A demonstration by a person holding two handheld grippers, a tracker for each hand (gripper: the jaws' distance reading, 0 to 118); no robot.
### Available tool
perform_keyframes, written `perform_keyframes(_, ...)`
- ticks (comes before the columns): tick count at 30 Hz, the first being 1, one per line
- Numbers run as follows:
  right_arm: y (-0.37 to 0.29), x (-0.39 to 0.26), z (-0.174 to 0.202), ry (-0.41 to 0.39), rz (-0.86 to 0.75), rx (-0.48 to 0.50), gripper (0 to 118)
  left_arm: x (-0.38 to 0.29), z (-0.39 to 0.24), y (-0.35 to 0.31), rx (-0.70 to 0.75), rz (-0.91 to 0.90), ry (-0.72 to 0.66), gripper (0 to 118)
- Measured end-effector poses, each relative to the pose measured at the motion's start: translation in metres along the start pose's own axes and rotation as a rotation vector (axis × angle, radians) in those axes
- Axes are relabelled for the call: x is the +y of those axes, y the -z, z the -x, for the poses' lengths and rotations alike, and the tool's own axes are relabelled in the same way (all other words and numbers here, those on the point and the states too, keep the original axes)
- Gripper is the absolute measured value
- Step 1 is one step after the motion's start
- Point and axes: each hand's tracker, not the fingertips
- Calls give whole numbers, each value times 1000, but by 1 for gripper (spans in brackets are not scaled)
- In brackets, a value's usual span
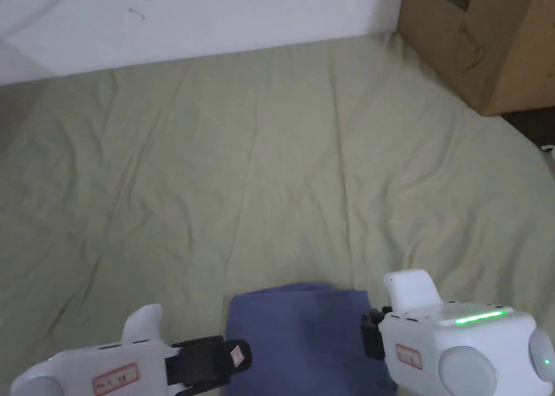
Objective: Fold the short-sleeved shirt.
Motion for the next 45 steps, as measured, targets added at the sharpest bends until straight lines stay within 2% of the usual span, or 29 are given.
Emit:
perform_keyframes(1, 8, 1, 4, -4, 8, 11, 5, 0, 10, -7, 22, -14, -20, 40)
perform_keyframes(2, 16, 2, 7, -1, 24, 9, 5, 0, 21, -10, 24, -25, -32, 53)
perform_keyframes(3, 25, 1, 8, -6, 41, 1, 5, 0, 30, -10, 14, -25, -39, 75)
perform_keyframes(4, 33, -1, 8, -5, 65, -21, 5, 0, 36, -9, 20, -23, -59, 103)
perform_keyframes(5, 41, -3, 6, 3, 86, -36, 5, 0, 40, -5, 14, -14, -65, 117)
perform_keyframes(11, 49, 0, -8, 84, 98, 10, 5, 11, 59, 47, -152, 54, -151, 117)
perform_keyframes(15, 50, 1, -8, 90, 105, 13, 5, 22, 65, 88, -258, 96, -241, 118)
perform_keyframes(17, 49, 0, -6, 80, 105, 8, 5, 27, 67, 101, -370, 88, -295, 114)
perform_keyframes(18, 49, 0, -5, 78, 106, 6, 5, 28, 68, 109, -416, 107, -341, 104)
perform_keyframes(19, 49, 1, -5, 78, 107, 5, 5, 27, 72, 116, -449, 130, -374, 85)
perform_keyframes(20, 49, 2, -5, 80, 109, 3, 5, 26, 71, 121, -412, 139, -380, 76)
perform_keyframes(21, 49, 2, -5, 82, 111, 0, 5, 24, 70, 125, -363, 156, -352, 76)
perform_keyframes(22, 49, 2, -5, 83, 113, -4, 5, 23, 69, 131, -291, 196, -293, 42)
perform_keyframes(23, 49, 3, -5, 84, 115, -10, 5, 17, 69, 130, -279, 218, -294, 33)
perform_keyframes(25, 46, 4, -5, 90, 118, -7, 5, 23, 73, 121, -387, 193, -369, 30)
perform_keyframes(26, 43, 6, -4, 105, 115, 4, 5, 27, 71, 116, -362, 190, -354, 29)
perform_keyframes(28, 37, 11, 1, 122, 100, 21, 5, 40, 71, 103, -289, 187, -240, 28)
perform_keyframes(32, 25, 21, 17, 70, 50, 4, 5, 72, 94, 43, -193, 133, -135, 28)
perform_keyframes(36, 20, 27, 30, 39, 36, 15, 5, 117, 133, -56, 67, 77, -54, 28)
perform_keyframes(40, 26, 26, 41, 18, 48, 17, 5, 160, 179, -149, 454, 45, 6, 28)
perform_keyframes(42, 33, 24, 45, 14, 68, 15, 5, 176, 200, -186, 644, 13, -24, 28)
perform_keyframes(45, 42, 20, 51, 9, 95, 12, 5, 188, 223, -221, 839, 16, -32, 28)
